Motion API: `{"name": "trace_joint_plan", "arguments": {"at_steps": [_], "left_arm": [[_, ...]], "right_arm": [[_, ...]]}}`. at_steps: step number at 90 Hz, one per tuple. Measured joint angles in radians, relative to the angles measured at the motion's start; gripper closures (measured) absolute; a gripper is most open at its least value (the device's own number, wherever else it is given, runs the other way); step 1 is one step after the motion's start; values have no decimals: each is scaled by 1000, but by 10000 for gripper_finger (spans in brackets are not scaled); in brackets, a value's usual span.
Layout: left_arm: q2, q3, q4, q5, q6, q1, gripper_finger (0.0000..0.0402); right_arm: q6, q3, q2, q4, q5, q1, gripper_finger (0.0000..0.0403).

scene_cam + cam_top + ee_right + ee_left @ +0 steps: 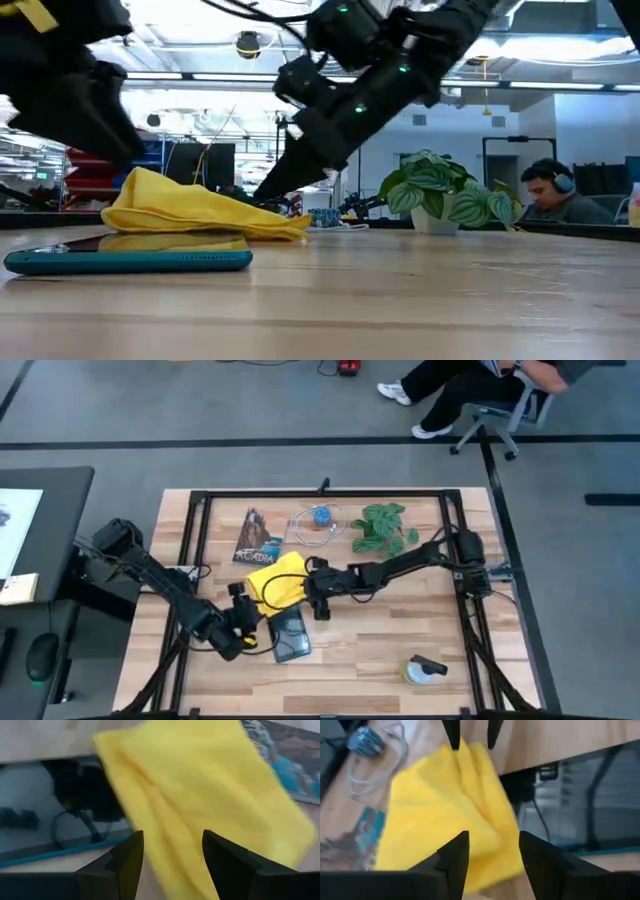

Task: Clean tablet
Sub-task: Prepare the microfiber towel to clean the tablet

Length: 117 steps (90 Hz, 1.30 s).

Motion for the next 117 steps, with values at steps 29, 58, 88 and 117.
{"name": "trace_joint_plan", "arguments": {"at_steps": [29,58,88,117], "left_arm": [[65,0,37,54,729,35,282],[189,0,54,35,927,116,259],[241,11,131,-59,784,118,383],[96,-6,64,-217,483,54,401]], "right_arm": [[-6,51,9,-115,0,-32,219],[22,51,9,-174,-1,-14,219],[45,51,9,-229,22,-11,219],[8,70,9,-224,26,-3,219]]}}
